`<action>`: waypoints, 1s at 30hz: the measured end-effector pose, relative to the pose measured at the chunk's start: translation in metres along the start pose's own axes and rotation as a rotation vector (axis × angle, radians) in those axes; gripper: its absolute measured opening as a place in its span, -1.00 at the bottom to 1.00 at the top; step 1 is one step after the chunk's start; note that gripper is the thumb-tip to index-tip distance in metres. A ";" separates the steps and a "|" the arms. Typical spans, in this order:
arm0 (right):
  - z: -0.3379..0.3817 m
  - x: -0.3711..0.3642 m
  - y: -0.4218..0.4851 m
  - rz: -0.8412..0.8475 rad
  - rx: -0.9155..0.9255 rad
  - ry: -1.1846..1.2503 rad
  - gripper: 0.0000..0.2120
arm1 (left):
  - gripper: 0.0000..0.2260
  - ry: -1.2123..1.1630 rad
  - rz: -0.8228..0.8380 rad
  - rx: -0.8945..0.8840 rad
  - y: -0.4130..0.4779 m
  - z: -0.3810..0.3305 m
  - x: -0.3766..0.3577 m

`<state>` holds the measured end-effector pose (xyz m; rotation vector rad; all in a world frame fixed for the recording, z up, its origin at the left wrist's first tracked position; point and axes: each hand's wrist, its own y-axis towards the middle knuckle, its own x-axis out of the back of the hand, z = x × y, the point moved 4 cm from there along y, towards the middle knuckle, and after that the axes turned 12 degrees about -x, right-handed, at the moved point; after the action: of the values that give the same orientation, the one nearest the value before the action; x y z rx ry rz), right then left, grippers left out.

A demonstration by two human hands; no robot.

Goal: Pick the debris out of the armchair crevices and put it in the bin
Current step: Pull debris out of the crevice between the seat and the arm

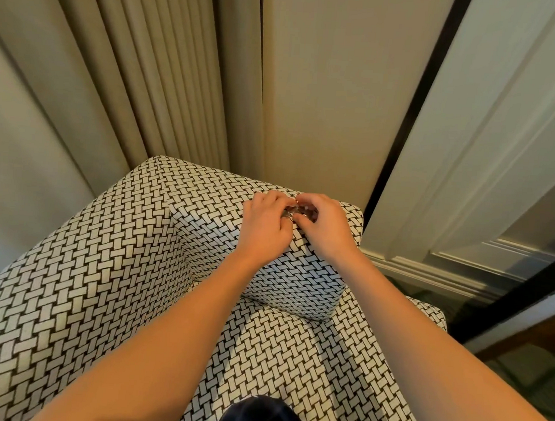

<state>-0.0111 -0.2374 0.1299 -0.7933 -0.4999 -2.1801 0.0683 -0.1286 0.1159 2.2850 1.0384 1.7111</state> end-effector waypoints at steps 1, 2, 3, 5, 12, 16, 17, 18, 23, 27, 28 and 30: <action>0.001 0.001 -0.001 0.002 0.002 0.007 -0.67 | -0.63 -0.022 0.017 -0.010 0.001 0.002 0.000; 0.001 0.002 -0.001 0.003 0.008 0.015 -0.68 | -0.64 -0.039 0.039 -0.020 0.002 0.003 0.001; 0.002 0.003 -0.002 0.002 0.016 0.022 -0.69 | -0.64 -0.052 0.065 -0.030 0.004 0.004 0.002; 0.002 0.004 -0.004 -0.001 0.029 0.032 -0.69 | -0.62 -0.084 0.128 -0.037 0.008 0.005 0.003; -0.010 0.010 -0.010 -0.046 -0.024 -0.047 -0.57 | -0.72 -0.138 0.176 0.000 0.019 0.006 0.002; -0.009 0.012 -0.008 -0.008 -0.015 -0.065 -0.61 | -0.79 -0.138 0.131 -0.026 0.020 0.003 0.002; -0.009 0.012 -0.007 0.010 -0.015 -0.057 -0.61 | -0.80 -0.124 0.123 -0.037 0.020 0.002 0.002; -0.007 0.013 -0.006 0.028 -0.010 -0.059 -0.60 | -0.81 -0.108 0.117 -0.049 0.020 0.001 0.003; -0.008 0.014 -0.004 0.044 -0.009 -0.086 -0.57 | -0.83 0.019 0.175 -0.124 0.025 -0.002 0.008; -0.007 0.013 -0.002 0.088 -0.004 -0.128 -0.57 | -0.78 0.124 0.203 -0.166 0.028 -0.005 0.008; -0.007 0.014 -0.002 0.087 -0.002 -0.138 -0.58 | -0.77 0.135 0.195 -0.160 0.027 -0.006 0.008; -0.007 0.016 -0.003 0.064 -0.008 -0.124 -0.57 | -0.76 0.137 0.155 -0.144 0.025 -0.006 0.008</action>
<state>-0.0243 -0.2479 0.1358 -0.9398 -0.5212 -2.0847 0.0758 -0.1450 0.1356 2.2374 0.7475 1.9562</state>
